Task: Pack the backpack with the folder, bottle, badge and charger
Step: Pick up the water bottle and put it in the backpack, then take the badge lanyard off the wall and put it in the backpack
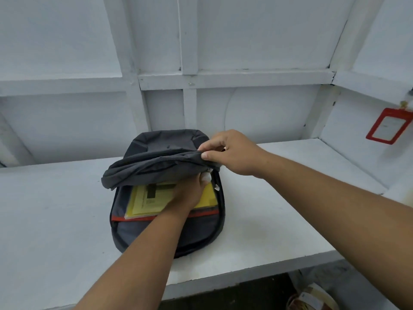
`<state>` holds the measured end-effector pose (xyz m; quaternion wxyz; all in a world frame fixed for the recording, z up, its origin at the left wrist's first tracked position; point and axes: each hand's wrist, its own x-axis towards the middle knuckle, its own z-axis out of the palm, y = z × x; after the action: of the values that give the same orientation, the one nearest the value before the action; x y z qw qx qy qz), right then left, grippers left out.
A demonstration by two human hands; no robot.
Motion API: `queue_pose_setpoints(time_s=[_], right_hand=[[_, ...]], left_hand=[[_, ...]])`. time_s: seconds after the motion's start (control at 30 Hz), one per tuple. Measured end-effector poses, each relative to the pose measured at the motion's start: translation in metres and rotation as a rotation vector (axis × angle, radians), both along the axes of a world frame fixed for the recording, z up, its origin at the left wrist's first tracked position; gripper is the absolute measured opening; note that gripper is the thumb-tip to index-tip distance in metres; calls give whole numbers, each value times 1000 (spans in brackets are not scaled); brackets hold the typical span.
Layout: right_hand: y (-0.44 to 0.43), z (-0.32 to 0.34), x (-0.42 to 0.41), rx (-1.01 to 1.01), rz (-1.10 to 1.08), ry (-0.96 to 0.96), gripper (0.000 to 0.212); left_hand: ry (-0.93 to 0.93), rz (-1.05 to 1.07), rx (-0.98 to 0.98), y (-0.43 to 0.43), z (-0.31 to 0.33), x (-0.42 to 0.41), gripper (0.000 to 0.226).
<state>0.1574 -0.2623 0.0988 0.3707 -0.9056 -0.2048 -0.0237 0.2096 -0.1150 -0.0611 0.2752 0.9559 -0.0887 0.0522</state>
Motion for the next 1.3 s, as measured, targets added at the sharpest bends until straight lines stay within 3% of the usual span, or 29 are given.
queue_pose_setpoints(time_s=[0.13,0.27,0.37,0.47,0.63,0.73,1.0,1.13,1.3], right_hand=[[-2,-2,-3,-5,2,-28,17],[-9,-23,-13,29,9,-86,16],[-12,-54,-30,49,18,-134,16],[-13,-93,-49,20,62,-171,17],[-20,-162,-72,-111,77,-172,16],[-21,-191,-83,-116,47,-204,16],[-14,-160,-86,-99,48,-221,28],[9,-109,-74,26,-26,-282,46],[34,-78,-63,115,-80,-267,49]], left_hand=[[-47,-62,105,14,20,-59,47],[-618,-257,-3,46,39,-139,16],[-831,-207,-37,71,57,-165,16],[-699,-63,-18,90,51,-167,35],[-323,-105,148,117,-21,-175,51],[-217,-108,252,122,-48,-184,60],[-238,-25,-36,110,-5,-180,50],[-328,4,-179,93,44,-155,44],[-294,-36,-261,85,63,-141,46]])
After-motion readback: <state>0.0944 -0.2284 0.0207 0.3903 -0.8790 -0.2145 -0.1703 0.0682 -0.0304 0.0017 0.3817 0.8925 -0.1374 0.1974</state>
